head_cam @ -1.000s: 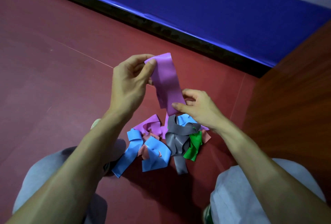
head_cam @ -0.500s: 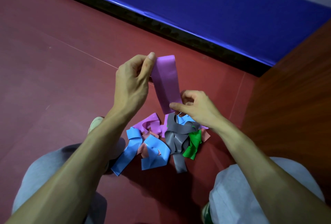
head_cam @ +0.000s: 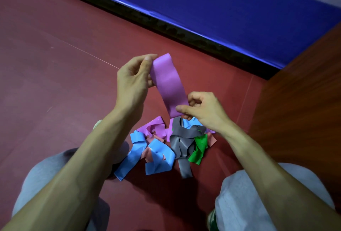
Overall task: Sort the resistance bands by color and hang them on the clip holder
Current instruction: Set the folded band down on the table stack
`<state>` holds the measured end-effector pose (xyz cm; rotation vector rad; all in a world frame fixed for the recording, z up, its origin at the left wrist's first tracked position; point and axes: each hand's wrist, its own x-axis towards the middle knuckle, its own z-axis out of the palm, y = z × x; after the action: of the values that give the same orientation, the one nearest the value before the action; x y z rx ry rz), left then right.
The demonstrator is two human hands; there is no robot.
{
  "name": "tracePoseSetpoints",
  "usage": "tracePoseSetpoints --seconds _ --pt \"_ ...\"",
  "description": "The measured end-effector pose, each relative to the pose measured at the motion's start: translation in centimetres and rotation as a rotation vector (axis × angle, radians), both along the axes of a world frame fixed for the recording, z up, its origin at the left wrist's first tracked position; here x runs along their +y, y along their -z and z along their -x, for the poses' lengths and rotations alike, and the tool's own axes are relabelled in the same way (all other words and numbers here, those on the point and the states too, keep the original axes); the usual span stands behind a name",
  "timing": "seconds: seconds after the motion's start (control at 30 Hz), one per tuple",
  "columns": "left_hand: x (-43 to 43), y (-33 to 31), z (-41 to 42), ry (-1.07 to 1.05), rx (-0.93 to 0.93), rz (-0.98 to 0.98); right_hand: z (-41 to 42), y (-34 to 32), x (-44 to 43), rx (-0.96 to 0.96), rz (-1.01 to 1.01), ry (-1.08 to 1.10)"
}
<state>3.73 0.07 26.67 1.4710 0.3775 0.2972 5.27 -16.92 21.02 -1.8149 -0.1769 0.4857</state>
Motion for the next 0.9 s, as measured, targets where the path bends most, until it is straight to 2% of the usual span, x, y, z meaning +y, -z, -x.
tracePoseSetpoints --seconds 0.13,0.27,0.43,0.53,0.63,0.8,0.9 --pt "0.1 0.2 -0.1 0.023 0.02 0.017 0.0 0.1 -0.1 0.011 0.003 -0.02" --pt "0.6 0.3 -0.1 -0.003 -0.03 -0.128 0.0 -0.4 -0.1 -0.018 0.024 -0.014" --pt "0.4 -0.8 1.6 0.055 -0.103 -0.27 1.1 -0.6 -0.6 -0.158 0.156 0.006" --pt "-0.6 -2.4 3.1 0.122 -0.166 -0.355 2.2 -1.9 -1.3 -0.172 0.153 -0.027" --pt "-1.6 -4.9 4.6 0.189 -0.225 -0.4 3.2 -6.1 -2.4 -0.189 0.092 -0.069" --pt "-2.7 -10.8 6.9 0.292 -0.327 -0.457 5.4 -16.9 -4.3 -0.431 -0.012 -0.013" --pt "-3.7 -15.1 8.4 0.341 -0.402 -0.45 7.1 -22.8 -5.5 -0.545 0.005 0.015"
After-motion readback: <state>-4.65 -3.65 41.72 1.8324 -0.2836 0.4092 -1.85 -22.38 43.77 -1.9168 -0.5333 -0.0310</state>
